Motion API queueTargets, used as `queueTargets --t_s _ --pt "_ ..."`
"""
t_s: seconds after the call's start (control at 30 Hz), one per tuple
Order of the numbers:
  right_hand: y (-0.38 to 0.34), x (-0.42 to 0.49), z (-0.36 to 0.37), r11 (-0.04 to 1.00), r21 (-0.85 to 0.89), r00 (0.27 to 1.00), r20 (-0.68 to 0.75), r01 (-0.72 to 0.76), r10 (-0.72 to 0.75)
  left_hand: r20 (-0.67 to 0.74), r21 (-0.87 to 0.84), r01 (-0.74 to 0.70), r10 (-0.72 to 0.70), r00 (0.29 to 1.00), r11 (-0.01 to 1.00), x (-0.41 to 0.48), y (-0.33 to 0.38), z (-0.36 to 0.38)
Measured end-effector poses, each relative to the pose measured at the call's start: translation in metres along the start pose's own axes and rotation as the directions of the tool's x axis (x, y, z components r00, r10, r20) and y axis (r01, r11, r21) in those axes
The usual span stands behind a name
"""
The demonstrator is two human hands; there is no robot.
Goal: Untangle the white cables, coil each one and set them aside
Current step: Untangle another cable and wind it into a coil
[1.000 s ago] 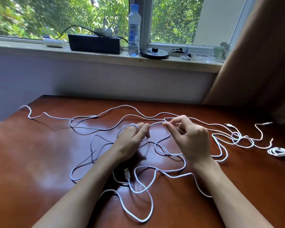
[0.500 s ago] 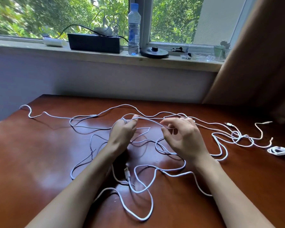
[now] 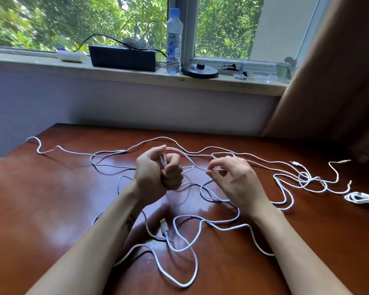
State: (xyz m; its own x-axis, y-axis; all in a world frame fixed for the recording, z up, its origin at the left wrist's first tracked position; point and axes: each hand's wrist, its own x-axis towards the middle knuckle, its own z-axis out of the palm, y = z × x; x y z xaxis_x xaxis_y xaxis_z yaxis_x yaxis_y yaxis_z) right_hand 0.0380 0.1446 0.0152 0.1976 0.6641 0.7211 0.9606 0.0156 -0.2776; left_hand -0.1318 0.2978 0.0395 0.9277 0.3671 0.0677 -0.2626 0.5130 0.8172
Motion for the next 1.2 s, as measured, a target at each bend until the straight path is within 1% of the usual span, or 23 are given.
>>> queueTargets --t_s 0.13,0.3,0.4,0.47,0.53,0.67,0.73,0.8,0.9,0.97,1.03,1.1,1.13,1.2 --pt "-0.003 -0.003 0.004 0.997 0.071 0.994 0.108 -0.030 0.022 0.003 -0.208 -0.136 0.139 0.990 0.969 -0.002 0.001 -0.004" --pt "-0.011 -0.006 0.008 0.983 0.120 0.977 0.182 -0.137 0.114 -0.062 -0.430 -0.203 0.196 0.979 0.880 -0.002 0.000 -0.009" --pt "-0.011 -0.006 0.009 0.991 0.060 0.974 0.199 -0.121 0.107 -0.124 -0.489 -0.241 0.208 0.970 0.838 -0.002 0.002 -0.015" --pt "-0.009 -0.006 0.008 0.992 0.036 0.971 0.212 -0.121 0.111 -0.138 -0.522 -0.252 0.211 0.968 0.815 -0.002 0.002 -0.018" --pt "-0.010 -0.007 0.007 0.990 0.063 0.967 0.232 -0.126 0.108 -0.141 -0.553 -0.255 0.212 0.967 0.793 -0.001 0.002 -0.020" --pt "-0.013 -0.010 0.010 0.981 0.160 0.960 0.275 -0.108 0.061 -0.205 -0.575 -0.294 0.213 0.955 0.763 0.001 0.005 -0.021" --pt "-0.013 -0.009 0.013 0.982 0.173 0.952 0.304 -0.077 0.021 -0.245 -0.550 -0.311 0.206 0.947 0.775 0.003 0.005 -0.019" --pt "-0.014 -0.007 0.015 0.987 0.163 0.952 0.302 -0.006 -0.044 -0.304 -0.498 -0.326 0.190 0.933 0.803 0.007 0.005 -0.017" --pt "-0.020 -0.005 0.014 0.984 0.166 0.959 0.261 0.065 -0.107 -0.432 -0.373 -0.354 0.177 0.884 0.858 0.014 0.003 -0.016" --pt "-0.023 -0.005 0.014 0.982 0.165 0.964 0.235 0.089 -0.127 -0.493 -0.301 -0.369 0.188 0.850 0.879 0.016 0.001 -0.012" --pt "-0.024 -0.005 0.015 0.984 0.151 0.968 0.217 0.091 -0.123 -0.527 -0.173 -0.379 0.239 0.816 0.909 0.017 0.001 -0.008" --pt "-0.025 -0.005 0.015 0.990 0.115 0.976 0.192 0.083 -0.104 -0.535 -0.001 -0.368 0.310 0.786 0.930 0.019 -0.003 -0.005" --pt "-0.026 -0.005 0.014 0.993 0.089 0.981 0.173 0.079 -0.093 -0.526 0.094 -0.371 0.363 0.769 0.924 0.021 -0.006 -0.006" --pt "-0.026 -0.005 0.013 0.997 0.028 0.990 0.122 0.067 -0.070 -0.481 0.295 -0.378 0.478 0.735 0.877 0.024 -0.011 -0.009"
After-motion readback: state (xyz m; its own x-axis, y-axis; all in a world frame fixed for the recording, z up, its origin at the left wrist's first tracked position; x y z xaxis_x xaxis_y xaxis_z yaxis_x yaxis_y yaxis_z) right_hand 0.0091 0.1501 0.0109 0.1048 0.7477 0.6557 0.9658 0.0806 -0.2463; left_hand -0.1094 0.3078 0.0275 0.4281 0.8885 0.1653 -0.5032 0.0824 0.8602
